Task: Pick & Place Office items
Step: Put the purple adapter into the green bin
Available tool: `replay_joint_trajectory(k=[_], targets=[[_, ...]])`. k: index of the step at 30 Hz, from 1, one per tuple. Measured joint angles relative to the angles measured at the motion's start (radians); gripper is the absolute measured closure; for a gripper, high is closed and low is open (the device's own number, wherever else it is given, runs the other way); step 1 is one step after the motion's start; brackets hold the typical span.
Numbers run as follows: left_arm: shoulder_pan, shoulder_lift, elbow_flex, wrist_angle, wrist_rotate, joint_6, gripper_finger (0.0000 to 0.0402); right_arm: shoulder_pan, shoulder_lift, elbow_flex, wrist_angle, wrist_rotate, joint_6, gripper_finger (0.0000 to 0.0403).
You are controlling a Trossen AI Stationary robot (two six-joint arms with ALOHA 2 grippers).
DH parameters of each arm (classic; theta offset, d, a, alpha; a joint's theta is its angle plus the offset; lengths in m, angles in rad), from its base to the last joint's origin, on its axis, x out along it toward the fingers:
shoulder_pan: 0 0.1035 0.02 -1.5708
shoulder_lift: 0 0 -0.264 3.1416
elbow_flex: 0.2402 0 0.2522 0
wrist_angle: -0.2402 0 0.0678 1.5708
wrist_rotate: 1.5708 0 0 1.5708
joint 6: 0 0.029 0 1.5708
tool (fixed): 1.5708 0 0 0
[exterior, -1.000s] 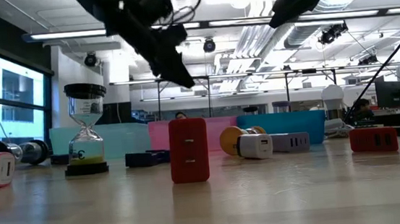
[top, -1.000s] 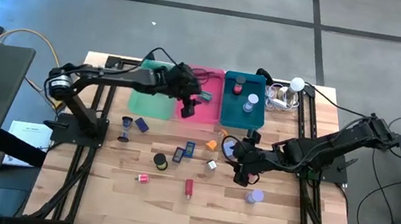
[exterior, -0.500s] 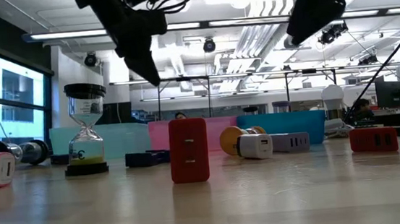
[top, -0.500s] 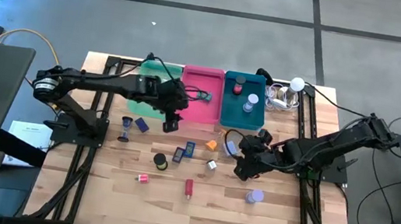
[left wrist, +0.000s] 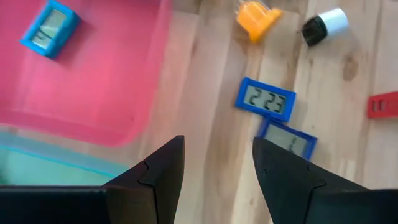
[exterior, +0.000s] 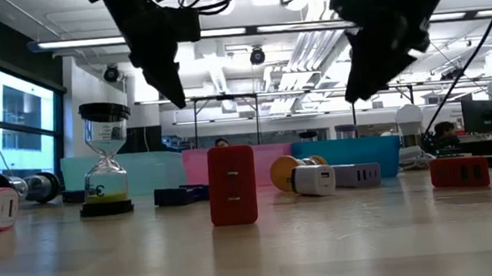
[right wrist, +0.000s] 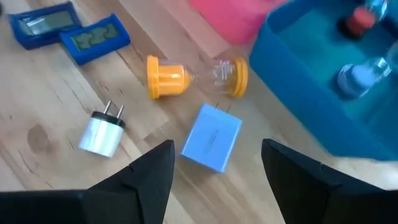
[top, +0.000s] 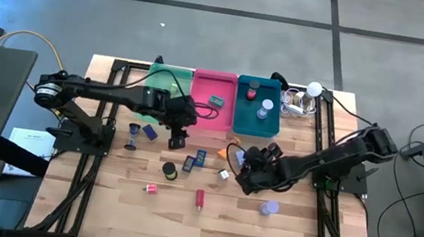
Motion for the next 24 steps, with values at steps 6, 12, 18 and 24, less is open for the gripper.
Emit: replay_joint_trajectory(k=[6,12,18,24], targets=[[-0.044,-0.03,0.0,-0.036,-0.002,-0.007,0.022,0.0,0.063,0.0,0.006,0.021,0.134,0.0172],[-0.091,-0.067,0.0,-0.05,-0.003,0.01,0.022,0.0,0.097,0.0,0.025,-0.021,0.246,0.0172],[-0.133,-0.072,-0.013,-0.052,-0.003,0.013,0.022,-0.012,0.127,0.0,0.084,-0.017,0.257,0.0172],[-0.164,-0.076,-0.013,-0.046,-0.004,0.013,0.022,-0.062,0.149,0.0,0.08,-0.057,0.318,0.0172]])
